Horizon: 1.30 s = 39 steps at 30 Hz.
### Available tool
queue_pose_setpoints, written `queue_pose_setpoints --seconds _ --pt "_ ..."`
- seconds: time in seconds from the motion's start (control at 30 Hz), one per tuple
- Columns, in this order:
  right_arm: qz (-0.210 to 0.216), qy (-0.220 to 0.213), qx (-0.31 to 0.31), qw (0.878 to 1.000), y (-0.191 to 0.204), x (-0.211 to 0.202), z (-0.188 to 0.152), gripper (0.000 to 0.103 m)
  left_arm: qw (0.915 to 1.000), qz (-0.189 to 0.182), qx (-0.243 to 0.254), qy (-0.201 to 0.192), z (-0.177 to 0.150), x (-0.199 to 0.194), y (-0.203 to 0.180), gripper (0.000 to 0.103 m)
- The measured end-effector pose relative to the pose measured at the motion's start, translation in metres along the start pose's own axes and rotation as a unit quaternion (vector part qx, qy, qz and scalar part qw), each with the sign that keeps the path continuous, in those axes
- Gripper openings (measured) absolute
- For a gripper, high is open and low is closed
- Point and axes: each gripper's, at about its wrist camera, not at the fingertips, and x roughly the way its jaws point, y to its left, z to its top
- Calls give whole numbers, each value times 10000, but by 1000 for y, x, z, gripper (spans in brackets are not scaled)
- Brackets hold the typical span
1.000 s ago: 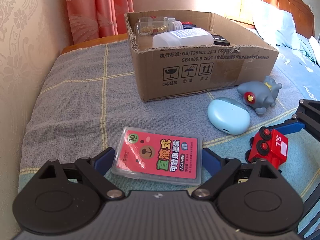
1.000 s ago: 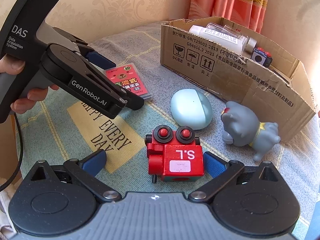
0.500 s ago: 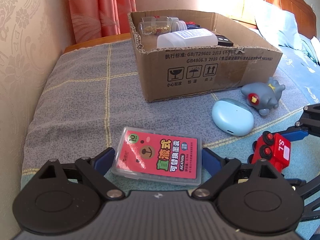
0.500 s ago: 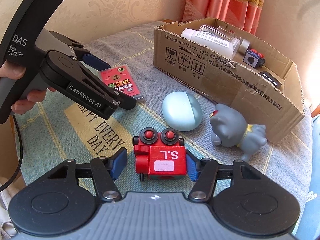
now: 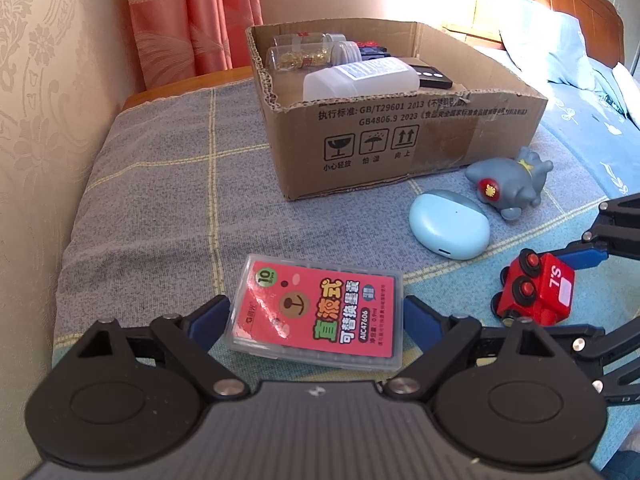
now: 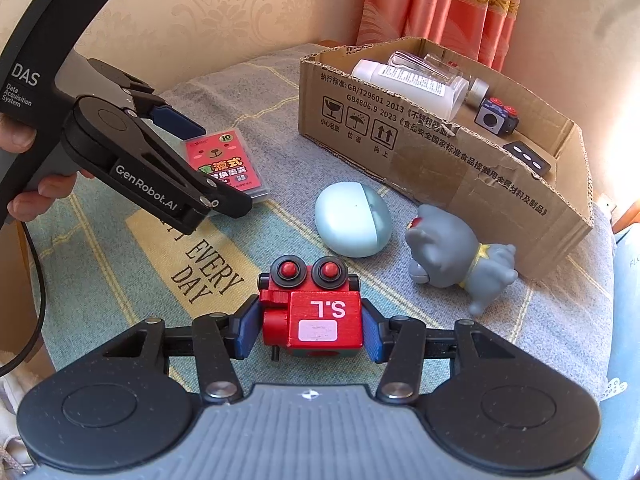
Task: Organize rigid objects
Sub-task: 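Carry the card pack with the left gripper while the right lowers the red robot into the box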
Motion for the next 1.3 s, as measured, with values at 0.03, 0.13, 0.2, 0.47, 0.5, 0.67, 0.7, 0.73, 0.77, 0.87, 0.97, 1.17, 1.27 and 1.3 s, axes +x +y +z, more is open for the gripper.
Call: queue_pose_setpoints --seconds 0.03,0.13,0.2,0.47,0.5,0.67,0.7,0.73,0.77,0.87,0.97,1.17,1.27,1.3 --pt "3 1 12 10000 0 -1 0 56 10000 -8 25 -13 0 -3 0 91" --pt "29 -20 72 10000 -3 -9 1 56 9999 -75 76 -46 1 -14 -2 91" --pt "-12 -70 71 9999 -6 -15 4 56 9998 -155 125 -95 3 -22 -3 91" --pt "-260 -606 358 9972 -40 -52 30 56 9976 -349 299 -520 26 -54 -12 91" --pt "-312 -681 389 9964 -46 -56 34 56 9971 -351 342 -578 31 -56 -14 91" --pt "-607 -969 499 9922 -76 -62 57 56 9944 -265 508 -890 59 -65 -19 91" --pt "-646 -990 528 9916 -82 -60 62 56 9938 -245 521 -949 64 -65 -19 91" --pt "-684 -1009 563 9909 -89 -56 68 56 9937 -215 504 -980 68 -65 -19 91" --pt "-714 -1021 604 9904 -95 -52 74 56 9935 -190 496 -1004 72 -64 -20 91" --pt "-776 -965 745 9895 -115 -33 92 56 9933 -160 466 -1047 81 -63 -19 91" --pt "-764 -846 888 9895 -131 -8 107 56 9932 -137 474 -1054 88 -60 -19 91" --pt "-803 -773 1199 9865 -149 24 130 74 9932 -112 554 -1020 105 -49 -21 91" --pt "-800 -876 1339 9839 -153 22 131 90 9933 -85 561 -1010 114 -41 -22 91" --pt "-786 -854 1383 9836 -154 20 130 92 9933 -92 559 -1011 117 -39 -22 91"
